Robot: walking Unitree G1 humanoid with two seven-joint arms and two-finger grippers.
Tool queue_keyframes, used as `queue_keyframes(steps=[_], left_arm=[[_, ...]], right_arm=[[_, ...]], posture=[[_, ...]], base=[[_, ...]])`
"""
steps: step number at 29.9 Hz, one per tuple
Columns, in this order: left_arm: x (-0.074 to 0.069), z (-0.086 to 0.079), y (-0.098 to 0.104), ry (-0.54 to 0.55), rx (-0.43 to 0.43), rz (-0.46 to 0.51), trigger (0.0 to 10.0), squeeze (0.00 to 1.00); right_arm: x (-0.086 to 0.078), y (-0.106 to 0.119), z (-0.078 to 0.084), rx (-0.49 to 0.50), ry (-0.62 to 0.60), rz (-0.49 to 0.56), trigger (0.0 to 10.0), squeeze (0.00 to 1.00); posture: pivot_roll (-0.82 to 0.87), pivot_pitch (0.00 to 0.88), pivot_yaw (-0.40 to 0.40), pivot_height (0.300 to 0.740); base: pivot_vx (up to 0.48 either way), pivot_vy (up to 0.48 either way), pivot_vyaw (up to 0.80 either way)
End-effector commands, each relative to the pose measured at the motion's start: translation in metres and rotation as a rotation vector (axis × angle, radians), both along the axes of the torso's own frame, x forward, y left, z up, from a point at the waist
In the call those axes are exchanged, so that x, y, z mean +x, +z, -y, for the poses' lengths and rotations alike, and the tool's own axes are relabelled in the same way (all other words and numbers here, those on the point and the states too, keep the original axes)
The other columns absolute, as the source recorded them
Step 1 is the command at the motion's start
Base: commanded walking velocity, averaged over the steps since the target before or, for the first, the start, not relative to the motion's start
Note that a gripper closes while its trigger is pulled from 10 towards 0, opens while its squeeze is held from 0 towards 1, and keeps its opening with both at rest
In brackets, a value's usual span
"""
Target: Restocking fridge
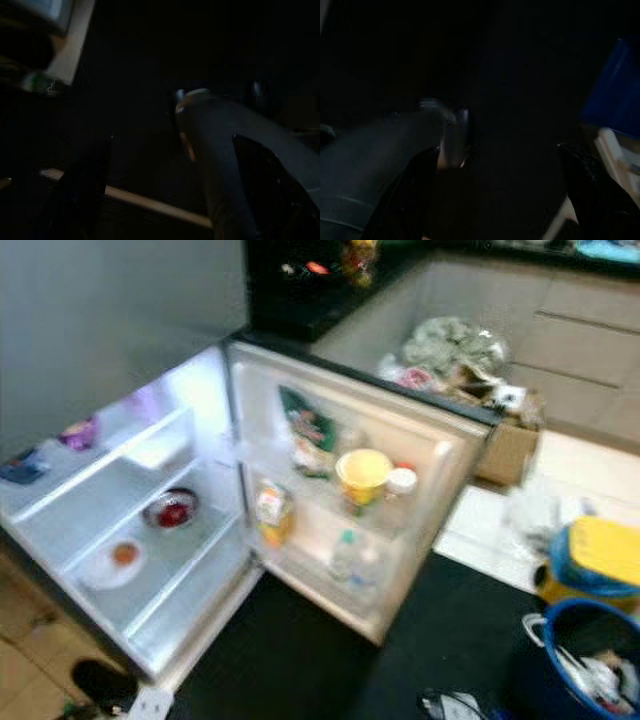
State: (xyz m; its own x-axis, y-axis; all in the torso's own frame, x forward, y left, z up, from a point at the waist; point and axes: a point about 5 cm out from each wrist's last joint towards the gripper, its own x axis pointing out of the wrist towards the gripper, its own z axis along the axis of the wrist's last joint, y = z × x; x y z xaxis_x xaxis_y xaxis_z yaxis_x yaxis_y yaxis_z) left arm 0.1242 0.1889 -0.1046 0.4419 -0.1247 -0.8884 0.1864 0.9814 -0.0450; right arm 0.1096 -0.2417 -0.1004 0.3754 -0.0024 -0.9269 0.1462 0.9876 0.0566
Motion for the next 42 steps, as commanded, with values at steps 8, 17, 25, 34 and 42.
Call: queue_keyframes(steps=[8,17,25,34,42], left_arm=[[-0.019,0.004,-0.006,-0.019,-0.012,-0.077,10.0,0.00],[-0.016,0.006,-0.006,-0.008,-0.022,-0.068,10.0,0.00],[-0.017,0.007,-0.006,-0.005,-0.026,-0.071,10.0,0.00],[-0.018,0.007,-0.006,-0.008,-0.028,-0.073,10.0,0.00],[-0.019,0.007,-0.007,-0.011,-0.030,-0.078,10.0,0.00]], right_arm=[[-0.004,0.001,0.005,-0.003,0.054,-0.010,10.0,0.00],[-0.003,0.002,0.008,-0.007,-0.012,0.015,10.0,0.00],[0.004,0.008,0.026,-0.089,-0.088,0.055,10.0,0.00],[0.057,0.047,0.069,-0.186,-0.306,0.324,10.0,0.00],[0.160,0.141,0.093,-0.060,-0.415,0.862,10.0,0.00]], posture=[[-0.05,0.072,0.018,0.740],[-0.05,0.076,0.017,0.740],[-0.05,0.077,0.017,0.740],[-0.05,0.079,0.018,0.740],[-0.04,0.081,0.022,0.740]], base=[[0.000,-0.458,0.60],[0.000,-0.283,0.40],[0.000,0.000,0.00],[0.000,0.000,0.00],[0.000,0.000,0.00]])
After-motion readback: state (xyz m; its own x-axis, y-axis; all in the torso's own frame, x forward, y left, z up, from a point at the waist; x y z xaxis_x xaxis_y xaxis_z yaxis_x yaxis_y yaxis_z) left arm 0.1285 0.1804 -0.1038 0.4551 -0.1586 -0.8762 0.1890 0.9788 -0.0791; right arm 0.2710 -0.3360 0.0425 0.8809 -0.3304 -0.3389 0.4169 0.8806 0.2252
